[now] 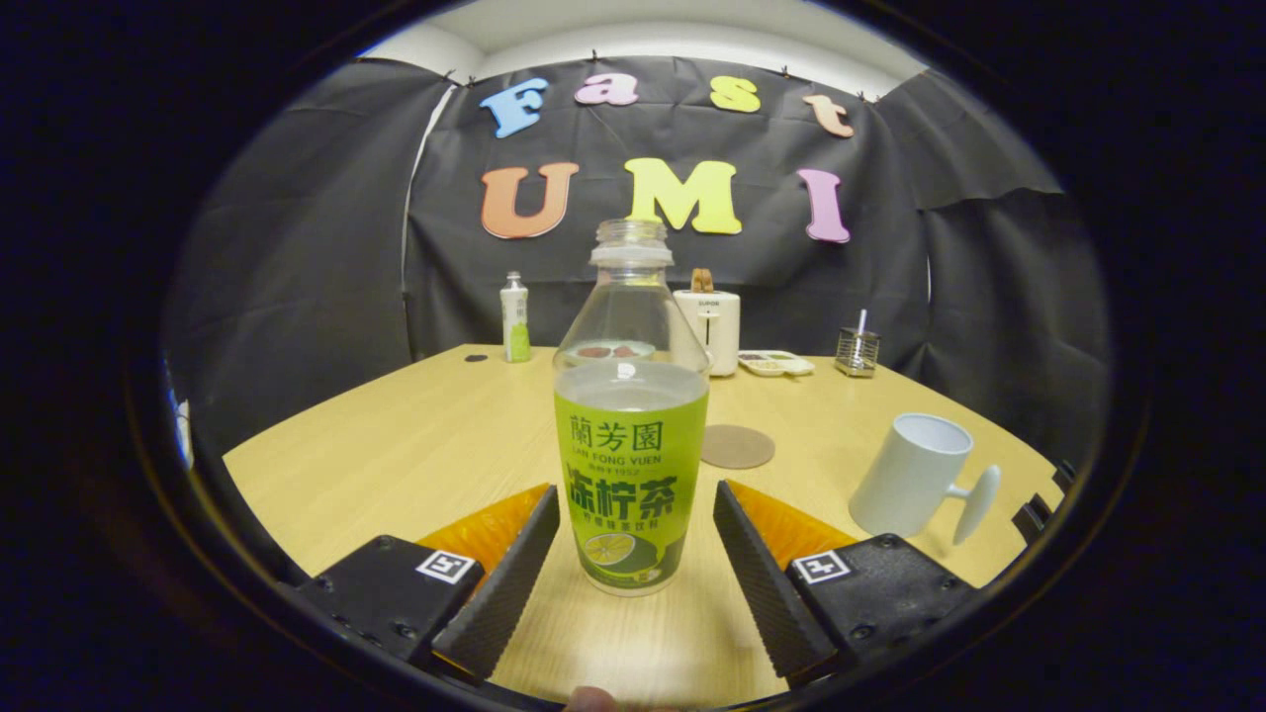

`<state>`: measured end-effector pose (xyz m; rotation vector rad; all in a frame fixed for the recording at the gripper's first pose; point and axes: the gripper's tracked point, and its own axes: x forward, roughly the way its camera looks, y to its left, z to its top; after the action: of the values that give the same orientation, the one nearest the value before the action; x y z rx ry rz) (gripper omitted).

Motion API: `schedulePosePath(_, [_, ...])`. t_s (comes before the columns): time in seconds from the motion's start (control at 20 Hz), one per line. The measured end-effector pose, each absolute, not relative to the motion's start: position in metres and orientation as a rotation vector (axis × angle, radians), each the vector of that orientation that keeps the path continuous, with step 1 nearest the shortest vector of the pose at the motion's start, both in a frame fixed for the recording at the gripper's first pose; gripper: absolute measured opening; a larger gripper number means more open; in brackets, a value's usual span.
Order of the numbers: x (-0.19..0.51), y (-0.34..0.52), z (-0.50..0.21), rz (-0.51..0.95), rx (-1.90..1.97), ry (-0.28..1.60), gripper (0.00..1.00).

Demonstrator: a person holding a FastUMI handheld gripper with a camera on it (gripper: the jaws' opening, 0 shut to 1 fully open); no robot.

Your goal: Take the bottle from table, then pour the juice into the cup, finally place the bottle on the coaster

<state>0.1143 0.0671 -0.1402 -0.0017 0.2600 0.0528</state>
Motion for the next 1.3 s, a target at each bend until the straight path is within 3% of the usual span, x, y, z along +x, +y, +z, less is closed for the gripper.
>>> schedulePosePath(0.1, [0.118,0.062,-0.140,0.037,-0.003,0.264,1.00])
schedulePosePath(0.6, [0.121,0.066,-0.136,0.058,-0.013,0.296,0.82])
schedulePosePath(1.3, [0.107,0.045,-0.065,0.035,0.301,0.281,0.80])
